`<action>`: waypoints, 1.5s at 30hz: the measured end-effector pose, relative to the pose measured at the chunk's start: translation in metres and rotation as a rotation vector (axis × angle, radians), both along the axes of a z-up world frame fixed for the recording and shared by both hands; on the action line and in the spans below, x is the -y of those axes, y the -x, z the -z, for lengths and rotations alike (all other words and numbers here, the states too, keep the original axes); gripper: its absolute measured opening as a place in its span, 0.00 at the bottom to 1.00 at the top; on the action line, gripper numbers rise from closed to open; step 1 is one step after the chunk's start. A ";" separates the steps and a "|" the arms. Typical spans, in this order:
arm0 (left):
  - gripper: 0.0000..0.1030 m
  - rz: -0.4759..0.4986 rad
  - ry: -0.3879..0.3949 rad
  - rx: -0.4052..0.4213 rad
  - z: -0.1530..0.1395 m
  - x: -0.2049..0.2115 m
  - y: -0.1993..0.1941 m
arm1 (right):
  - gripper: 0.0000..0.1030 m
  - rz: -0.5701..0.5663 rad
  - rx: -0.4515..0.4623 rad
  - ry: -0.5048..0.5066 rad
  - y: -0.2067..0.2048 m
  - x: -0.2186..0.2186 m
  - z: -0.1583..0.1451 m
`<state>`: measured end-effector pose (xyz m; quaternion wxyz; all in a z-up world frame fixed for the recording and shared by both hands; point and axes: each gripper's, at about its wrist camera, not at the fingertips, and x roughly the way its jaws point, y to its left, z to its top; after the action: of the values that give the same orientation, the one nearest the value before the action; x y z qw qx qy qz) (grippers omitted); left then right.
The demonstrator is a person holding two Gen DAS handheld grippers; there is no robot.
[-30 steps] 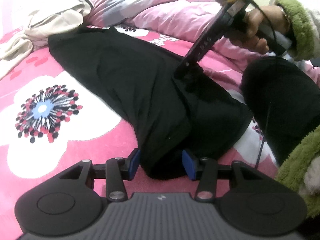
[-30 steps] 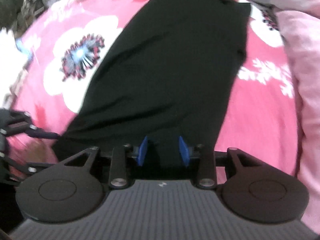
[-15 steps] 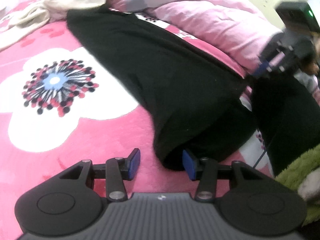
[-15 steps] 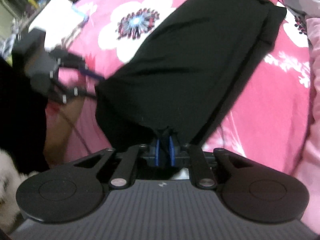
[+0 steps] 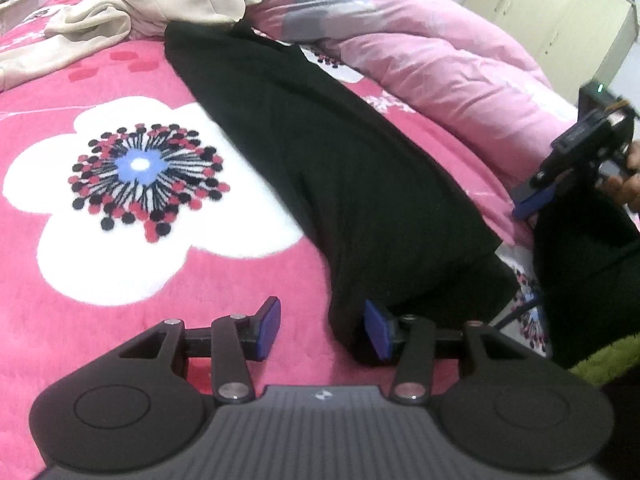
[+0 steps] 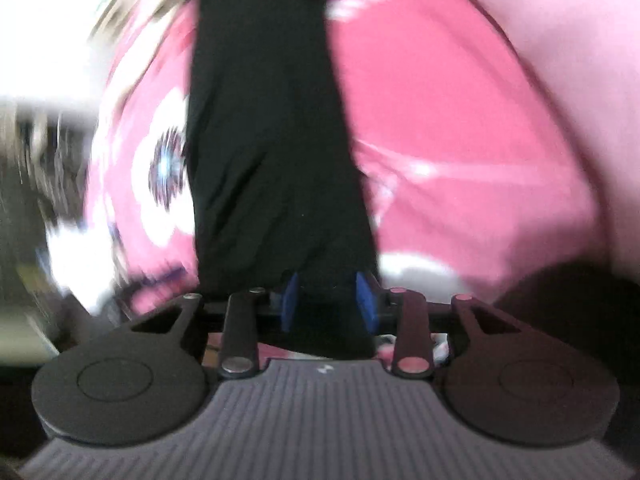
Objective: Fold clothes
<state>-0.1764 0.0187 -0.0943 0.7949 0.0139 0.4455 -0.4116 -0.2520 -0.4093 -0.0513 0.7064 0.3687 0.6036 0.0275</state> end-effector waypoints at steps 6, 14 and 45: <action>0.46 0.016 -0.009 0.024 -0.003 0.002 0.006 | 0.31 0.025 -0.069 0.014 -0.005 -0.007 0.025; 0.46 0.106 -0.038 0.069 -0.001 0.008 0.026 | 0.09 0.022 -0.091 0.036 -0.008 -0.014 0.037; 0.47 0.105 0.017 -0.012 0.013 0.030 0.011 | 0.03 0.227 0.078 -0.224 0.021 -0.011 0.000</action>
<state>-0.1872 -0.0109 -0.1077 0.7696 0.0280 0.4455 -0.4566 -0.2730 -0.3982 -0.0513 0.6822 0.5096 0.5235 0.0288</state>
